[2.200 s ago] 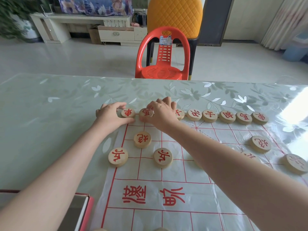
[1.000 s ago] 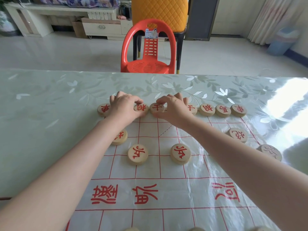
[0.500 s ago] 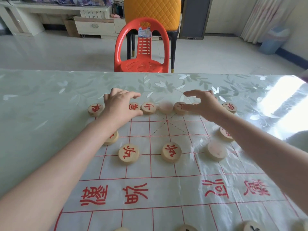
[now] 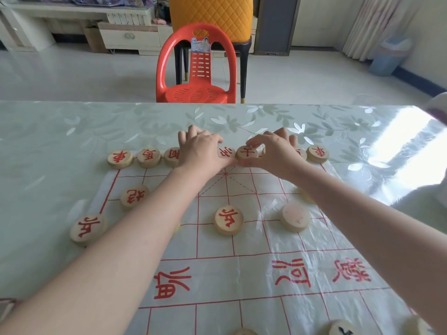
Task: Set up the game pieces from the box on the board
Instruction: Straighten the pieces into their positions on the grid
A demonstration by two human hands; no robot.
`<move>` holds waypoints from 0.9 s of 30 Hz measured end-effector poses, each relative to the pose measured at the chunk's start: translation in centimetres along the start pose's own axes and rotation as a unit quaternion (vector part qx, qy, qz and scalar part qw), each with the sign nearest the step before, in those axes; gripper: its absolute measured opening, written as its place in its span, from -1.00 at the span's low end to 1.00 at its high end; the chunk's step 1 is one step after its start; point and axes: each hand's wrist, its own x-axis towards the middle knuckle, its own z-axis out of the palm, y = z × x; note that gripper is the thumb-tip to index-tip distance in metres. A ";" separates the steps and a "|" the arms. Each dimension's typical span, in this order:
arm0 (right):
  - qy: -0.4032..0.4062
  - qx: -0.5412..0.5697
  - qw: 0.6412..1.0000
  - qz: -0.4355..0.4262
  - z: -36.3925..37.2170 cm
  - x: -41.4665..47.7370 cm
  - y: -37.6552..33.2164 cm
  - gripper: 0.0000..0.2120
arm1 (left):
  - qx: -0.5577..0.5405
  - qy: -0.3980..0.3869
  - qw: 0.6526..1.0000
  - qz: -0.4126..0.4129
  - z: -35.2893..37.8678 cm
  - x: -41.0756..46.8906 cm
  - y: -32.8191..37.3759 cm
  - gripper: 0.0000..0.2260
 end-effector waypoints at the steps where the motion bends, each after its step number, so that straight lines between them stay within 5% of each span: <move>1: 0.002 -0.003 1.000 -0.003 0.1 0.1 0.1 -0.45 | -0.001 0.002 1.000 -0.007 0.3 0.1 -0.1 -0.45; 7: 0.001 0.000 1.000 -0.002 0.3 0.2 0.4 -0.51 | 0.002 0.016 1.000 -0.009 1.1 0.2 -0.4 -0.56; 13: 0.008 -0.014 1.000 -0.004 0.5 0.2 0.4 -0.52 | 0.013 -0.055 0.998 0.001 0.3 0.5 -0.3 -0.63; 27: -0.001 -0.041 0.999 -0.002 0.6 -0.1 0.1 -0.48 | 0.015 -0.083 0.996 0.003 0.0 0.3 -0.8 -0.50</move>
